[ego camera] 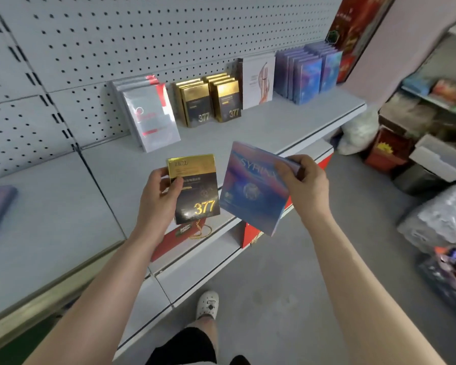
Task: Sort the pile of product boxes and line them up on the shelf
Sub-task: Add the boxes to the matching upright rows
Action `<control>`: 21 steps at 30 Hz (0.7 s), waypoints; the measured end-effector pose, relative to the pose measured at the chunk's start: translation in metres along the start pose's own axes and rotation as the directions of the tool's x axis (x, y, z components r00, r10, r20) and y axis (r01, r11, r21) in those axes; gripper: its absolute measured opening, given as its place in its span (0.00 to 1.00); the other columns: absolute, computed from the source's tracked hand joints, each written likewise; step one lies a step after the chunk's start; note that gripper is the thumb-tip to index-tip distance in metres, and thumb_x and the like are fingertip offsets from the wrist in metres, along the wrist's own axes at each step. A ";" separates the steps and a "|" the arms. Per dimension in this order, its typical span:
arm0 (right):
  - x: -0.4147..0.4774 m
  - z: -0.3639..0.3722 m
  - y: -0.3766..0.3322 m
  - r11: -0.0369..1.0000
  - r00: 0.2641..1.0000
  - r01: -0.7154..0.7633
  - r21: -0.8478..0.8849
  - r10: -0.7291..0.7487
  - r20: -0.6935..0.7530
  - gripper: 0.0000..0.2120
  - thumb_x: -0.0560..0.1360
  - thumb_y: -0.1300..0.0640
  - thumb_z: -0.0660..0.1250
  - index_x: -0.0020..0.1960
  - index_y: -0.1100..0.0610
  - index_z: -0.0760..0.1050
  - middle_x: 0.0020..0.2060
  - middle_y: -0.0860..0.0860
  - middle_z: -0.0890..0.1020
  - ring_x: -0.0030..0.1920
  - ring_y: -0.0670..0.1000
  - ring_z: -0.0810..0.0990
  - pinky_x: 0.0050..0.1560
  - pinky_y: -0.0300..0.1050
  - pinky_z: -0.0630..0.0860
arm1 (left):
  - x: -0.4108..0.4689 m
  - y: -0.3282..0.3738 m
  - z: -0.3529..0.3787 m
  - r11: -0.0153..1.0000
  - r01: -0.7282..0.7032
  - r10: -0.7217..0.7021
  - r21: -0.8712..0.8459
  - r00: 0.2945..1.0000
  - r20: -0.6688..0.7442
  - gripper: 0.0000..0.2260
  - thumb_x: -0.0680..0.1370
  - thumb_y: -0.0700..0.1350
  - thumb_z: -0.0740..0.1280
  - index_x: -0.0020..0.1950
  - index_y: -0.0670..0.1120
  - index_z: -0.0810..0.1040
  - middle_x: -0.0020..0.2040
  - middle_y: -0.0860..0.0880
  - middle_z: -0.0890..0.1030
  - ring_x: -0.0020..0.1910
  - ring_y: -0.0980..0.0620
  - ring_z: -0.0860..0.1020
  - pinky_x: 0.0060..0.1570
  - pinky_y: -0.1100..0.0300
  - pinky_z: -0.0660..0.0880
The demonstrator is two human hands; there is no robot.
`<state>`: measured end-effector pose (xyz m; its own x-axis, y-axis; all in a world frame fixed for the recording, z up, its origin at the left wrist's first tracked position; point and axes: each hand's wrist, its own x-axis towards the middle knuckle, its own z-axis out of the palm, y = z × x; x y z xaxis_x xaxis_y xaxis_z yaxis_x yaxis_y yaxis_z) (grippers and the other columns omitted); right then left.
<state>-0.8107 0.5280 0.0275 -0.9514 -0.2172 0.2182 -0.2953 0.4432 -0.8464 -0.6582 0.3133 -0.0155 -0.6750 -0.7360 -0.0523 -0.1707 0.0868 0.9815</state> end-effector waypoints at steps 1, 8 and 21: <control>0.014 0.000 0.003 1.000 1.000 0.005 -0.003 -0.005 0.002 0.04 0.74 0.51 0.70 0.47 0.49 0.78 0.35 0.42 0.79 0.34 0.39 0.74 0.33 0.30 0.67 | 0.010 0.000 0.010 1.000 -0.004 0.004 0.004 1.000 -0.006 0.12 0.81 0.51 0.62 0.63 0.52 0.70 0.58 0.52 0.77 0.55 0.57 0.77 0.48 0.60 0.76; 0.127 0.023 0.014 0.999 0.998 0.041 -0.011 -0.040 0.052 0.04 0.76 0.50 0.68 0.49 0.49 0.75 0.39 0.40 0.79 0.38 0.42 0.76 0.35 0.35 0.71 | 0.098 0.013 0.066 0.998 -0.057 0.056 -0.014 0.996 -0.076 0.20 0.81 0.45 0.62 0.69 0.63 0.62 0.51 0.54 0.77 0.48 0.57 0.79 0.41 0.61 0.77; 0.287 0.066 0.037 0.999 0.983 0.046 0.009 -0.047 0.179 0.07 0.79 0.49 0.65 0.54 0.51 0.74 0.43 0.42 0.79 0.43 0.43 0.78 0.38 0.37 0.74 | 0.272 0.020 0.130 0.854 -0.192 0.332 0.484 0.917 -0.221 0.20 0.76 0.37 0.69 0.62 0.50 0.66 0.60 0.48 0.75 0.57 0.50 0.76 0.52 0.62 0.74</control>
<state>-1.0890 0.4250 0.0270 -0.9056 -0.3899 0.1670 -0.3377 0.4246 -0.8400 -0.9390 0.2022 -0.0343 -0.5174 -0.7944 0.3180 -0.3639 0.5406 0.7585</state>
